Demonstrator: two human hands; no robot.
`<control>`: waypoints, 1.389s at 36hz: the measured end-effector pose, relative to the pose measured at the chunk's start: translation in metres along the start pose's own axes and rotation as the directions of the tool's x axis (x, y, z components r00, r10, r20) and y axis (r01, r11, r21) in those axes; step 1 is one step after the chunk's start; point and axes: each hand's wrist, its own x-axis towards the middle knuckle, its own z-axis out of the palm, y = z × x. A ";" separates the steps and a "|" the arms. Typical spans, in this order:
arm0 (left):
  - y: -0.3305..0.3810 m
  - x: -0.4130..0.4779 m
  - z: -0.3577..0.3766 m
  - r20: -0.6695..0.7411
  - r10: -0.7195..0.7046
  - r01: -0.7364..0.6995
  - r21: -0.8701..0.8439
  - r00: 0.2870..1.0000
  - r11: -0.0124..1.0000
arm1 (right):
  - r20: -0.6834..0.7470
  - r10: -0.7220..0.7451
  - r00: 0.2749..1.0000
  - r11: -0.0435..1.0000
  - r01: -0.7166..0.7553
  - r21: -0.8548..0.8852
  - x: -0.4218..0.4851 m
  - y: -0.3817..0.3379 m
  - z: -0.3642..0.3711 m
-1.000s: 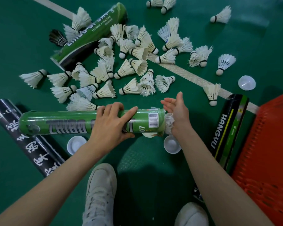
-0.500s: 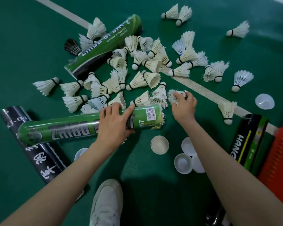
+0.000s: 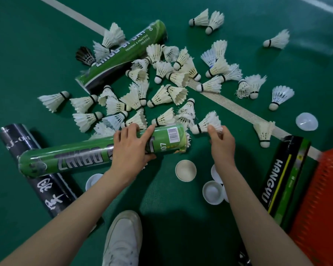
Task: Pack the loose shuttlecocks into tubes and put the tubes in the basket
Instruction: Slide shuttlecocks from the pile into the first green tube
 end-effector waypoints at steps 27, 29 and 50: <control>0.009 -0.024 -0.012 -0.073 0.021 -0.022 -0.014 0.997 1.000 | 0.271 -0.073 0.960 0.975 0.012 0.223 -0.066 -0.021 0.001; 0.008 -0.023 -0.011 -0.093 0.033 -0.033 0.002 0.995 0.999 | 0.298 -0.085 0.951 0.972 0.014 0.234 -0.065 -0.022 0.002; -0.022 -0.008 -0.016 -0.018 -0.153 0.153 -0.004 0.988 0.988 | 0.382 -0.090 0.920 0.988 0.035 0.148 -0.040 -0.037 0.057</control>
